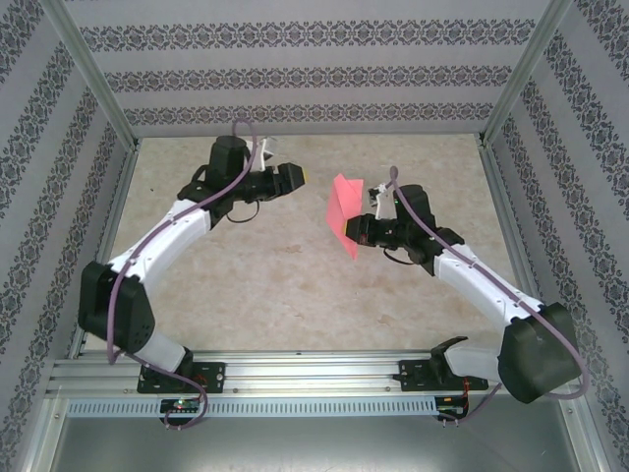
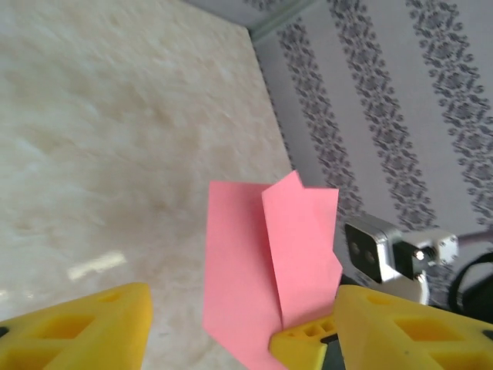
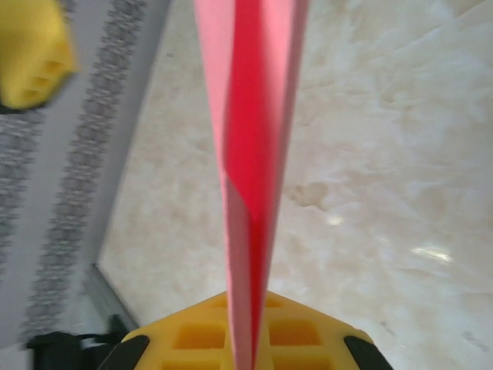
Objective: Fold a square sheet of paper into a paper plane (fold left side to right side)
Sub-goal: Turn over the paper at the center of the table.
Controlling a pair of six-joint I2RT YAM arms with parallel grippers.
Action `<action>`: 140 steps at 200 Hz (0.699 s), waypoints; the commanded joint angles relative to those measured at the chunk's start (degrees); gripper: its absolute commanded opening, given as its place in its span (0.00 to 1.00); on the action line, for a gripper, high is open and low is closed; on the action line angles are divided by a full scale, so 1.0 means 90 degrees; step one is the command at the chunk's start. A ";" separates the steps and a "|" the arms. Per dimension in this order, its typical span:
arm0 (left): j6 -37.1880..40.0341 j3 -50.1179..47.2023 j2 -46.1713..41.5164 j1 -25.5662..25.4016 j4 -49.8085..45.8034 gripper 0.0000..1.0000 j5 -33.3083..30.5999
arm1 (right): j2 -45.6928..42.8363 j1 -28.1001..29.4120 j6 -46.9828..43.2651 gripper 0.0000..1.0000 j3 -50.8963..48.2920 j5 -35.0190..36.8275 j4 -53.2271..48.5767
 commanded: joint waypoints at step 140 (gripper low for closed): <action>-0.0100 -0.1777 -0.2519 0.0231 -0.1757 0.81 -0.4468 | 0.5424 0.2922 -0.0741 0.10 0.4654 0.8389 -0.5613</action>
